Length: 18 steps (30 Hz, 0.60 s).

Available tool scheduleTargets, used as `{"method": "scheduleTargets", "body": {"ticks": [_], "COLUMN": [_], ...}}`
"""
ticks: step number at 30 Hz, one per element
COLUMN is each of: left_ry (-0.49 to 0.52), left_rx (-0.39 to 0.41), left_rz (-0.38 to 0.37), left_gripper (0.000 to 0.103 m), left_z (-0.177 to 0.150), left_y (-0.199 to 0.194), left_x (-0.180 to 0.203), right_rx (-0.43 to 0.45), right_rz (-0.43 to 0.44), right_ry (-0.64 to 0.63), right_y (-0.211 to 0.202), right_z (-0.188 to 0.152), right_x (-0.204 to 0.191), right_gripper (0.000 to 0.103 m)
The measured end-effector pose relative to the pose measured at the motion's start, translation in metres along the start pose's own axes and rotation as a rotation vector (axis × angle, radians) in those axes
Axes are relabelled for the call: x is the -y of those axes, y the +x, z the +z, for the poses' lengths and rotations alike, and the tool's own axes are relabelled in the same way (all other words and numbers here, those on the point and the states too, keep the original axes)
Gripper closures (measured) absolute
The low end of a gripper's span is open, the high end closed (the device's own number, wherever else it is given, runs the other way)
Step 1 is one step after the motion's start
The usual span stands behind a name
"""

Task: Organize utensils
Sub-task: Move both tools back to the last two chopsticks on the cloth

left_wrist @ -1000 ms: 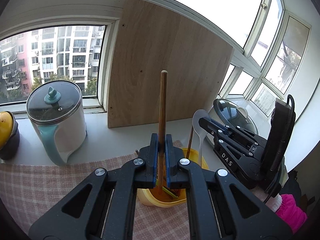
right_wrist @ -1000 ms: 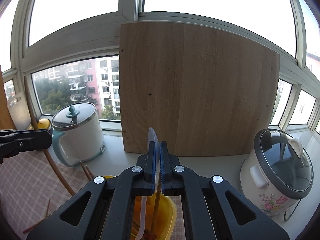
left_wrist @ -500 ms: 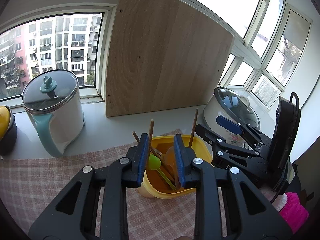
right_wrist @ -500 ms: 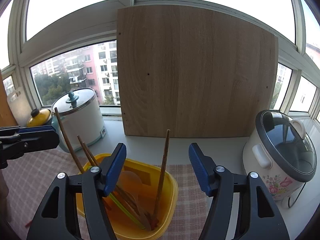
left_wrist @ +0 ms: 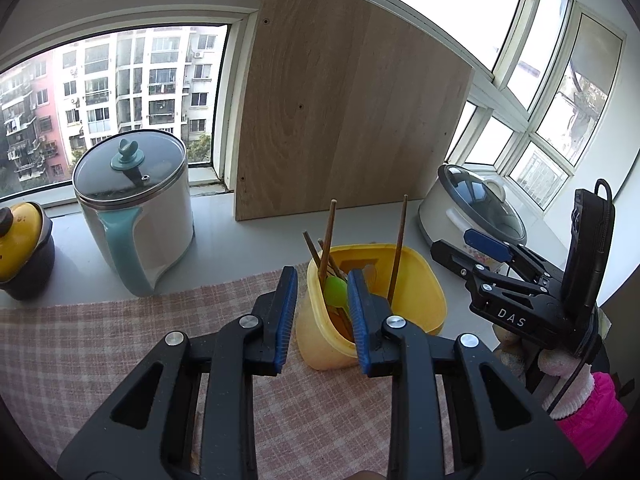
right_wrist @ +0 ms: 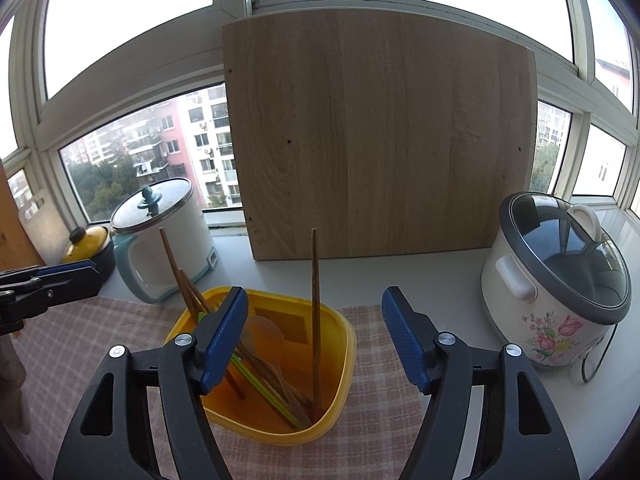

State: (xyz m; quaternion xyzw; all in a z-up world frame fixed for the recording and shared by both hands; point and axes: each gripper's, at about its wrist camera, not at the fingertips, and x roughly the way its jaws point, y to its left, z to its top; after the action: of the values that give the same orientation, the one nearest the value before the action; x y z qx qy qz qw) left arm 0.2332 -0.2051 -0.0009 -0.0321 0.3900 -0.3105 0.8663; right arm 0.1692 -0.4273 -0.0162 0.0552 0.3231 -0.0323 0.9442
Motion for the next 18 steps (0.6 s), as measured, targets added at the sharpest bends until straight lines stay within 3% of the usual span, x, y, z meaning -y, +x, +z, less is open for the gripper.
{"method": "scheduleTargets", "body": {"ticks": [9, 18], "left_ry": [0.006, -0.02], "left_rx": [-0.026, -0.107], "left_rz": [0.052, 0.12], "left_gripper": [0.078, 0.078], "left_z": [-0.021, -0.065], "left_y": [-0.021, -0.034], "left_x": [-0.036, -0.092], "right_rx": [-0.028, -0.086], "right_rz": [0.027, 0.109], "right_ry": [0.0, -0.039], "right_y": [-0.013, -0.013], "right_z": [-0.013, -0.028], "right_x": [-0.022, -0.058], "right_gripper": [0.033, 0.033]}}
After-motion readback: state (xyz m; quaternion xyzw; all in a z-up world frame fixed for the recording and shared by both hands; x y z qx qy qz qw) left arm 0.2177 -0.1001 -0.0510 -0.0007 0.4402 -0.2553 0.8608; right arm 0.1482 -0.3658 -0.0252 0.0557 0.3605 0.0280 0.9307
